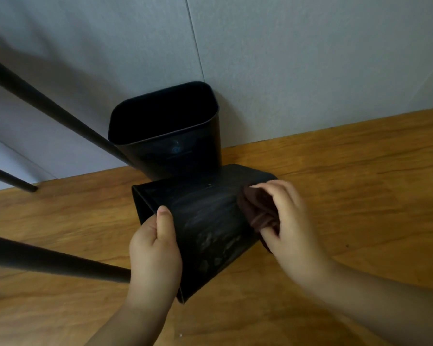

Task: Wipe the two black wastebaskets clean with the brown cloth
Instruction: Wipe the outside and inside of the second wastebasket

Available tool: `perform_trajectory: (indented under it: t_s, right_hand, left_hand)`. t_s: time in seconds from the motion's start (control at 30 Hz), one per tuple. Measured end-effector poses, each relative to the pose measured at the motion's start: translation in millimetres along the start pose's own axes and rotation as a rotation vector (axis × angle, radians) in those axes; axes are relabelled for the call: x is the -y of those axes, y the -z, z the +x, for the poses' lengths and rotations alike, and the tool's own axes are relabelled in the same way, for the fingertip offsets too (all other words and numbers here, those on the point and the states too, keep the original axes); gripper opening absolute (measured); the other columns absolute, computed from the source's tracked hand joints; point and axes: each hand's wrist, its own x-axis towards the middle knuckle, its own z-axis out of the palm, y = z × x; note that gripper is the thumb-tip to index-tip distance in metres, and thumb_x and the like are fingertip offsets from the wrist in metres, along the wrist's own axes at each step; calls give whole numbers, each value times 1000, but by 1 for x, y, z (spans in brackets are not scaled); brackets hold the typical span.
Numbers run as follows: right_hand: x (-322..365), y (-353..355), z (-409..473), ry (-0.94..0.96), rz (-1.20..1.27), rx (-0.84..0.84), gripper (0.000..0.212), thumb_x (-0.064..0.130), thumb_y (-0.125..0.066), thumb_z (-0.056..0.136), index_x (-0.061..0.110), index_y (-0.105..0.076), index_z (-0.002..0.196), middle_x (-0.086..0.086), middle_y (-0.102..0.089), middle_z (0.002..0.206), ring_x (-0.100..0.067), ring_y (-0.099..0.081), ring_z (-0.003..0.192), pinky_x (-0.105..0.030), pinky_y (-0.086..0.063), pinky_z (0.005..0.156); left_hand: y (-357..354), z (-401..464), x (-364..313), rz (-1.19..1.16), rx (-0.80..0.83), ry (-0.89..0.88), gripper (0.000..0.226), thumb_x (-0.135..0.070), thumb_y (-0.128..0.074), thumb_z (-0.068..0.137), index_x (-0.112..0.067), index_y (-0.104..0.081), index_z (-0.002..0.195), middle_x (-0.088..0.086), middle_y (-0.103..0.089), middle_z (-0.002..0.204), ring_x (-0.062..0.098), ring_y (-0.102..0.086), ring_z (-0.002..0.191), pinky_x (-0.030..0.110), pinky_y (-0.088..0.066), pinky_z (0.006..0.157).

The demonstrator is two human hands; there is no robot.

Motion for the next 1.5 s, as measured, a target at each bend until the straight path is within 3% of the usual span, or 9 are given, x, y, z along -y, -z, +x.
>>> perform_trajectory:
  t_s: [0.1, 0.27, 0.33, 0.43, 0.53, 0.77, 1.0, 1.2, 1.5]
  right_hand:
    - [26, -6, -6, 41, -16, 64, 60, 18, -68, 76, 32, -49, 131, 12, -41, 133, -11, -42, 126, -36, -45, 103]
    - [40, -4, -16, 437, -79, 288, 65, 13, -73, 75, 34, -50, 132, 12, -42, 136, -11, -41, 127, -30, -43, 102]
    - [23, 0, -15, 385, -75, 239, 62, 15, -73, 76, 33, -51, 131, 11, -43, 135, -11, -41, 127, -34, -44, 102]
    - [-5, 8, -5, 60, -21, 73, 58, 12, -68, 77, 31, -52, 130, 11, -44, 132, -10, -41, 126, -39, -43, 105]
    - [-10, 9, 5, -111, -40, -66, 58, 8, -69, 78, 29, -52, 129, 11, -44, 130, -11, -44, 124, -41, -44, 104]
    - [31, -1, -20, 364, -48, 282, 69, 7, -74, 72, 36, -52, 130, 13, -41, 136, -9, -40, 128, -24, -38, 104]
    - [-20, 11, -5, -20, 16, -37, 58, 1, -71, 77, 28, -54, 125, 10, -45, 129, -12, -44, 125, -39, -45, 104]
    - [7, 2, -13, 169, -38, 118, 60, 7, -75, 74, 30, -57, 127, 13, -43, 130, -10, -43, 123, -22, -39, 102]
    - [8, 7, -4, 100, 78, 73, 51, 11, -71, 80, 28, -59, 127, 11, -46, 128, -16, -47, 122, -34, -46, 99]
  left_hand:
    - [-2, -1, -1, -3, 0, -15, 51, -38, -36, 101, 9, -57, 92, 33, -60, 93, 47, -59, 90, 43, -46, 74]
    - [-3, -1, 2, 2, -48, -36, 49, -36, -38, 101, 0, -49, 69, 15, -47, 61, 30, -46, 58, 36, -38, 58]
    - [-1, -1, 1, -50, -45, 23, 45, -36, -39, 101, -5, -50, 70, 11, -51, 63, 27, -51, 60, 34, -39, 58]
    - [1, -1, 1, -80, -35, 62, 43, -37, -38, 101, -3, -54, 80, 19, -59, 85, 36, -59, 82, 36, -44, 68]
    - [-1, -2, -2, -63, -24, 27, 44, -37, -37, 101, -4, -58, 80, 15, -63, 84, 30, -62, 81, 33, -45, 65]
    - [-4, -1, -1, -69, -58, 74, 44, -37, -39, 101, -5, -58, 79, 13, -60, 75, 29, -59, 72, 36, -45, 68]
    - [1, 3, -1, -134, -96, 129, 36, -39, -38, 100, -13, -59, 85, 8, -64, 88, 23, -62, 86, 35, -46, 73]
    - [-1, 10, 1, -106, -80, 120, 38, -40, -38, 101, -13, -61, 87, 9, -67, 88, 25, -65, 87, 33, -46, 69]
    - [9, -1, 11, -148, 238, -23, 41, -51, -43, 86, -22, -69, 99, -3, -75, 97, 10, -70, 91, 30, -47, 79]
